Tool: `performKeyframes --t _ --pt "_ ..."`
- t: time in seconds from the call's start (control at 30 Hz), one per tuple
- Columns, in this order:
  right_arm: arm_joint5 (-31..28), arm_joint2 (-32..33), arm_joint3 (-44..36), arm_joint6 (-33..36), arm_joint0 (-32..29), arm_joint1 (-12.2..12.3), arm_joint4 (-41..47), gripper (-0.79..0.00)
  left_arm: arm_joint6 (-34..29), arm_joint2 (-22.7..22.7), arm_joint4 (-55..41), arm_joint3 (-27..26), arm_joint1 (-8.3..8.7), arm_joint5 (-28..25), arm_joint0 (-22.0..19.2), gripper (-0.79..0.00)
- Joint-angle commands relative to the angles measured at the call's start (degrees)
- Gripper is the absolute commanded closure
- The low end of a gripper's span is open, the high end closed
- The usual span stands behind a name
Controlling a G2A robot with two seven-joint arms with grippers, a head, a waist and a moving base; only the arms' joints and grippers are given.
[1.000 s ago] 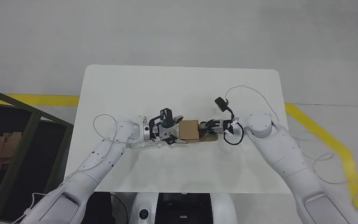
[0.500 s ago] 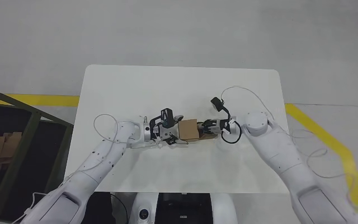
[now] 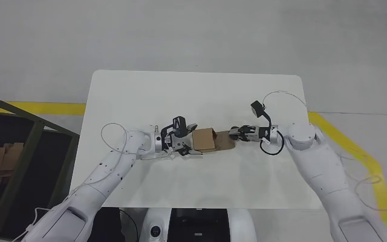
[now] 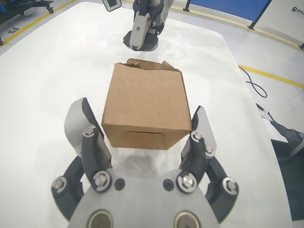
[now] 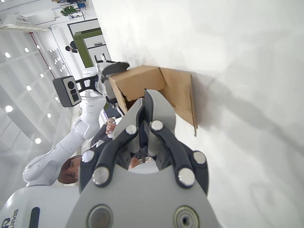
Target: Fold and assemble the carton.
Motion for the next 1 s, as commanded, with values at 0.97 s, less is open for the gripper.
performKeyframes --t 0.97 --pt "3.5 -11.9 3.3 -2.1 4.4 -4.3 3.2 0.0 -0.6 1.0 0.0 -0.3 -0.15 -0.1 -0.3 -0.634"
